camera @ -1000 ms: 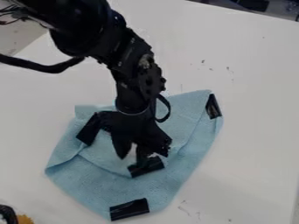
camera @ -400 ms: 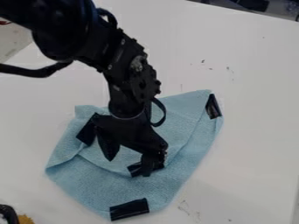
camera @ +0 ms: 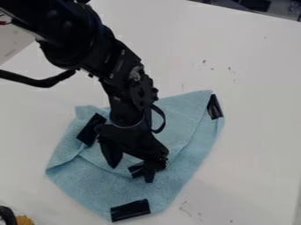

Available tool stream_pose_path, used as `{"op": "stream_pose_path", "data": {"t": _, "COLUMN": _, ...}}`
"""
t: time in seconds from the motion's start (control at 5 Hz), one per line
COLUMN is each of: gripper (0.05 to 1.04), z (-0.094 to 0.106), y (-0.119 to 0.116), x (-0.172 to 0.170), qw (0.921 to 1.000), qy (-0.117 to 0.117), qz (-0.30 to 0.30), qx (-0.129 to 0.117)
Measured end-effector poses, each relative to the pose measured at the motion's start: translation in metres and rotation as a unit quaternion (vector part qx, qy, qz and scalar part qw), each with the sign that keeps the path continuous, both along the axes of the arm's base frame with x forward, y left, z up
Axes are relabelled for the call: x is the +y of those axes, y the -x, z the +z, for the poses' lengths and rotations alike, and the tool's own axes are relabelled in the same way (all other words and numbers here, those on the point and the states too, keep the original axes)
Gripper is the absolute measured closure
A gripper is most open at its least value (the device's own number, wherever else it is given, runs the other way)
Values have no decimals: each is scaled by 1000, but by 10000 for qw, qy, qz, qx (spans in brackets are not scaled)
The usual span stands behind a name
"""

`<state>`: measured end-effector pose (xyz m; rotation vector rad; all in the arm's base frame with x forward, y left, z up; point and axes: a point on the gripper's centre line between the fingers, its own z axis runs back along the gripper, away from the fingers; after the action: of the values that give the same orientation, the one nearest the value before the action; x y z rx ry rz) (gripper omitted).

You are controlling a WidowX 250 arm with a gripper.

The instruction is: Unfold the cloth from bottom right to top left

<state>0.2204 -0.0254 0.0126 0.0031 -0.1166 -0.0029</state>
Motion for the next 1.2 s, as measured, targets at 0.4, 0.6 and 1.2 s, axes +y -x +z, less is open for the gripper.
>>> {"op": "stream_pose_path", "data": {"t": 0.4, "gripper": 682, "z": -6, "y": -2, "x": -3, "qw": 9999, "qy": 76, "qz": -81, "qx": -4}}
{"op": "stream_pose_path", "data": {"t": 0.6, "gripper": 873, "z": -8, "y": -4, "x": -2, "qw": 9999, "qy": 97, "qz": -107, "qx": -17}}
{"op": "stream_pose_path", "data": {"t": 1.2, "gripper": 1026, "z": -5, "y": -3, "x": 1, "qw": 9999, "qy": 46, "qz": -67, "qx": 85}}
